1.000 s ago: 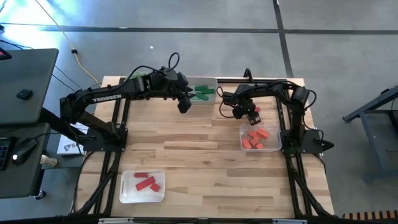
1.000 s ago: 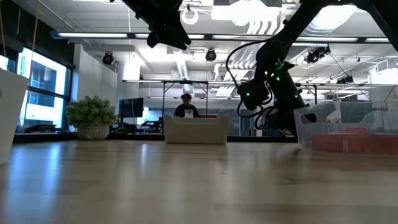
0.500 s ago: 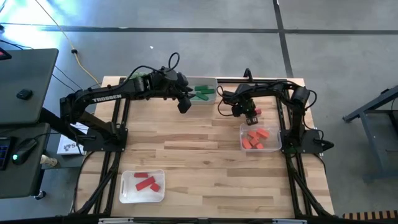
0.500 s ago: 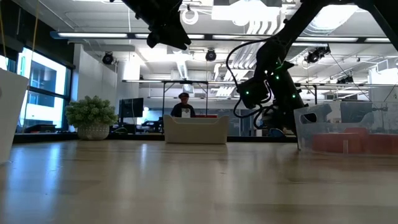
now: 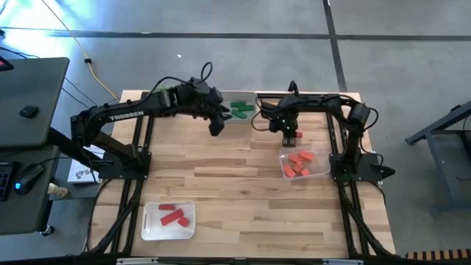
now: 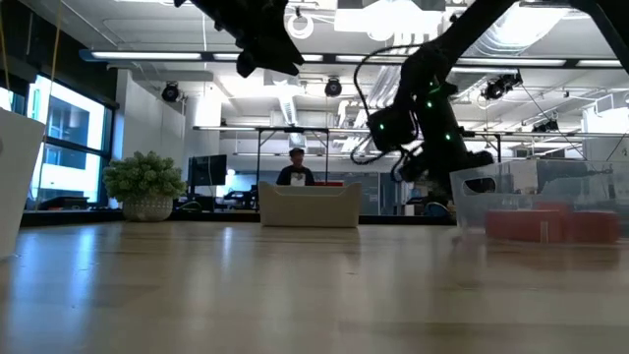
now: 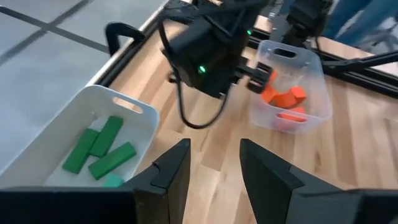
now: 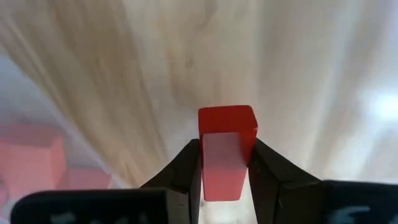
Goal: Sort & place blocks by color
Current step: Put the red block into the white bin
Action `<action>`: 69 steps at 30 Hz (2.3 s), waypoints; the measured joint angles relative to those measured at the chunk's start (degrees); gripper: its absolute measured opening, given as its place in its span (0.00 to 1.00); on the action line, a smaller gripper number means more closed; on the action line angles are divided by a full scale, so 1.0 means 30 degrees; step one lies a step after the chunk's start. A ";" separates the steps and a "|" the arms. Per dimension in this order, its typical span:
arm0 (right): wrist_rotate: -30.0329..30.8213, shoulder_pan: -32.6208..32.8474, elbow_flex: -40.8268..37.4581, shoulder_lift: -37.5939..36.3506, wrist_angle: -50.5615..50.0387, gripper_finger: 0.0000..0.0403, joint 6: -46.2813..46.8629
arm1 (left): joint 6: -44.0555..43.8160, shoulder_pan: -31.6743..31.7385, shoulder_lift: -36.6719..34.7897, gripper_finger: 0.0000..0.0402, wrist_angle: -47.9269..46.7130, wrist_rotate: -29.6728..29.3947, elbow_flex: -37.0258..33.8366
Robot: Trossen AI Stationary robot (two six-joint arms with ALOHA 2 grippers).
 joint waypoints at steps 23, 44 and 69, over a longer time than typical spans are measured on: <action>-0.0164 0.0963 0.6169 -0.3704 0.1367 0.18 0.5445 | -0.1520 0.2332 -0.0036 0.32 -0.0568 0.4419 0.0000; -0.5528 0.3110 1.1888 -0.4291 0.2892 0.18 0.3827 | -0.2566 0.2734 -0.0058 0.32 -0.0423 1.1198 0.0000; -1.9271 0.3993 1.5796 -0.4291 0.6073 0.18 0.0385 | -0.7522 0.1393 -0.0058 0.32 0.9615 1.9006 0.0000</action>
